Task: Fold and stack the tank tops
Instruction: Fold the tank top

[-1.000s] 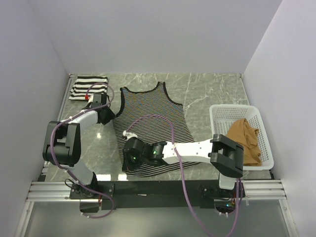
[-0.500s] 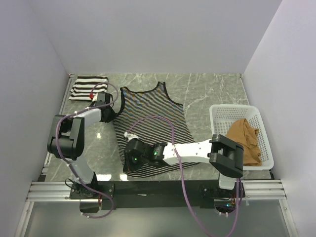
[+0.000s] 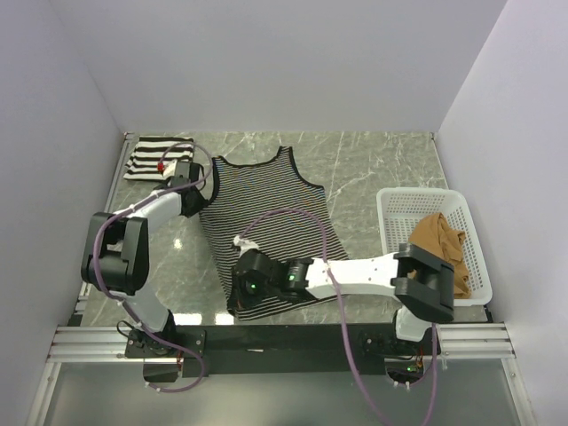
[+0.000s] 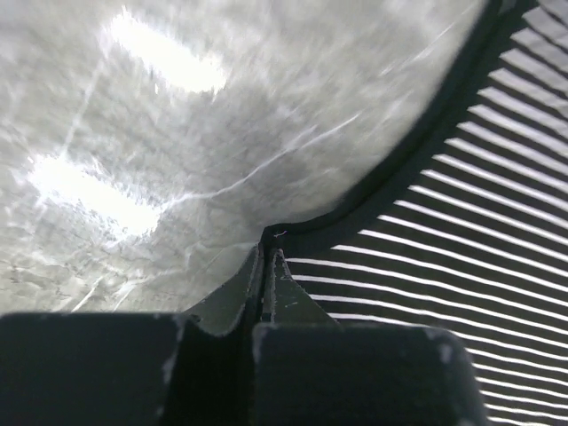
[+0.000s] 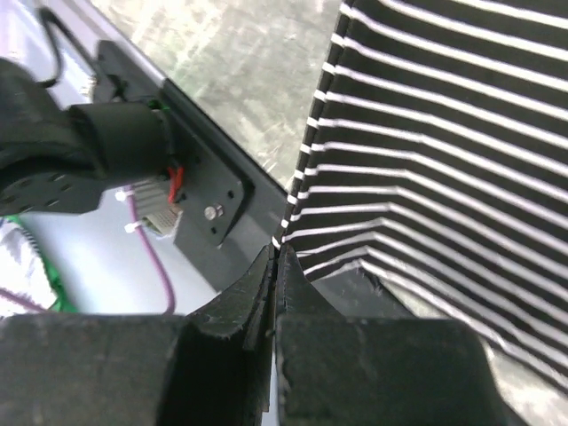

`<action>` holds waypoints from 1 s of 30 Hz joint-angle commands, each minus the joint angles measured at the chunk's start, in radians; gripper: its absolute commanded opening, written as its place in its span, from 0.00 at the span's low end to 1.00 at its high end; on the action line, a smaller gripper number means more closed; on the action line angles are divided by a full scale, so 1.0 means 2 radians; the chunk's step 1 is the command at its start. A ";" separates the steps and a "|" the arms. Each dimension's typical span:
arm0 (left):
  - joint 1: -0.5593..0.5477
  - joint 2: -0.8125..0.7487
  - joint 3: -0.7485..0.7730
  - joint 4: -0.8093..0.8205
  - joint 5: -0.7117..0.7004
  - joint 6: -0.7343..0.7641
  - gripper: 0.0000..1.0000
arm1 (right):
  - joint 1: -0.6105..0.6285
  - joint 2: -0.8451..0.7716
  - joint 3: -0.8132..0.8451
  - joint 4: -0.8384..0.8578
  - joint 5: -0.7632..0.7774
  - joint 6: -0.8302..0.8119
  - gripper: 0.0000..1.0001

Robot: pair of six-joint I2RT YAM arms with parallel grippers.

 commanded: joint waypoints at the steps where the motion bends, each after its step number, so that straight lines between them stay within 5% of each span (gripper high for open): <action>1: -0.008 -0.035 0.046 -0.007 -0.023 0.001 0.01 | -0.003 -0.055 -0.020 0.022 0.024 0.013 0.00; 30: -0.166 0.138 0.239 -0.050 -0.043 -0.029 0.01 | -0.033 -0.217 -0.257 0.046 0.125 0.095 0.00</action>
